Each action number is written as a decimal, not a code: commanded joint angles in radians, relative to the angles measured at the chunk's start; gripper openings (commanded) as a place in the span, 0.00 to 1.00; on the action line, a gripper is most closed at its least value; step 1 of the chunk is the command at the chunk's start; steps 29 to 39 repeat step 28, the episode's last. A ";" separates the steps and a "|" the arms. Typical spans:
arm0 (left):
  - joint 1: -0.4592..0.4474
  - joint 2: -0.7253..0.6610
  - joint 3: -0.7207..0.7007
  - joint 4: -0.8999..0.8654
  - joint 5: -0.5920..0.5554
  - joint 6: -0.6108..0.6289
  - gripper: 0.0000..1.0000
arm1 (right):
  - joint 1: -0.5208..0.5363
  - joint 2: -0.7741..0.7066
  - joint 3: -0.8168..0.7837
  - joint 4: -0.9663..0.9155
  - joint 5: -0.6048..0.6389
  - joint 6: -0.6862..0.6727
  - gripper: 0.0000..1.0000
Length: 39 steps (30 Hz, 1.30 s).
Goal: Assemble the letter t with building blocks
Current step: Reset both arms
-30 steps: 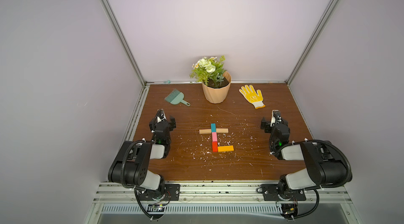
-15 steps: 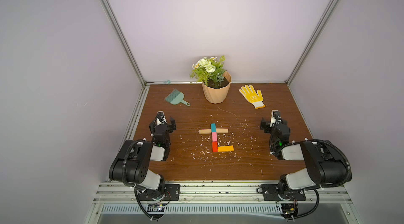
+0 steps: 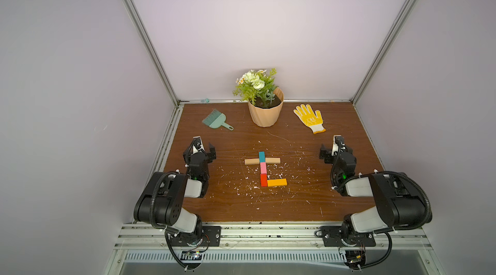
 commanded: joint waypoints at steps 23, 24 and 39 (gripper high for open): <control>0.033 0.006 0.010 0.021 0.156 0.044 0.99 | -0.003 0.001 0.026 0.055 -0.019 0.013 1.00; 0.032 0.004 0.010 0.022 0.156 0.045 0.99 | -0.003 0.001 0.026 0.054 -0.018 0.013 1.00; 0.033 0.004 0.010 0.022 0.156 0.043 0.99 | -0.003 0.001 0.026 0.055 -0.019 0.013 1.00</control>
